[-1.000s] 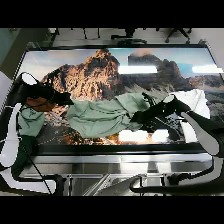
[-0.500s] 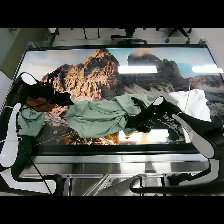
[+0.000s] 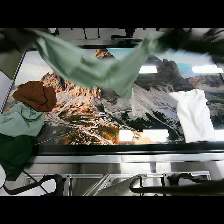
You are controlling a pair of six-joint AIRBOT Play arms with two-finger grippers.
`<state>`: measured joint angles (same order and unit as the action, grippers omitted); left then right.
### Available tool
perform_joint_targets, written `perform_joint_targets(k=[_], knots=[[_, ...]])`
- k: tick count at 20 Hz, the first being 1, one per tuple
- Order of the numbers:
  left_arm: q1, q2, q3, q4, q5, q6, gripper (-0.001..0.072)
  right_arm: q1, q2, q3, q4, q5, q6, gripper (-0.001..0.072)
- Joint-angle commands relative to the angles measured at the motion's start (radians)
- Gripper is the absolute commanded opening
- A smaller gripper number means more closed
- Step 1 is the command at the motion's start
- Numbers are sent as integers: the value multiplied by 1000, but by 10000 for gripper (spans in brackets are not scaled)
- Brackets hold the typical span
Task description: Fold the shirts.
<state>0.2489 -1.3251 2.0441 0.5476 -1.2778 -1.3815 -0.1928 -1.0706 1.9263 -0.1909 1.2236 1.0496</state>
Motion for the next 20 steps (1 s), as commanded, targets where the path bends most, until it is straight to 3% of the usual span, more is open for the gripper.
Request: perform_joint_targets(k=[1, 6, 10, 13, 16, 18, 20], knots=[[121, 162, 72, -73, 242, -174, 11, -232, 91, 279, 142, -205, 103, 15], [264, 366, -108, -78, 317, -189, 11, -356, 180, 278, 170, -288, 107, 15], [394, 388, -15, -78, 296, -190, 11, -356, 181, 277, 170, -269, 129, 15], [416, 354, 62, -80, 239, -190, 11, -356, 181, 276, 169, -221, 128, 15], [347, 340, -10, -78, 211, -173, 11, -356, 175, 218, 164, -116, 125, 15], [223, 334, -129, -50, 203, -98, 11, -355, 174, 97, 160, -35, 112, 15], [39, 296, -254, 103, 209, -76, 11, -318, 166, -80, 123, 14, 68, 15]])
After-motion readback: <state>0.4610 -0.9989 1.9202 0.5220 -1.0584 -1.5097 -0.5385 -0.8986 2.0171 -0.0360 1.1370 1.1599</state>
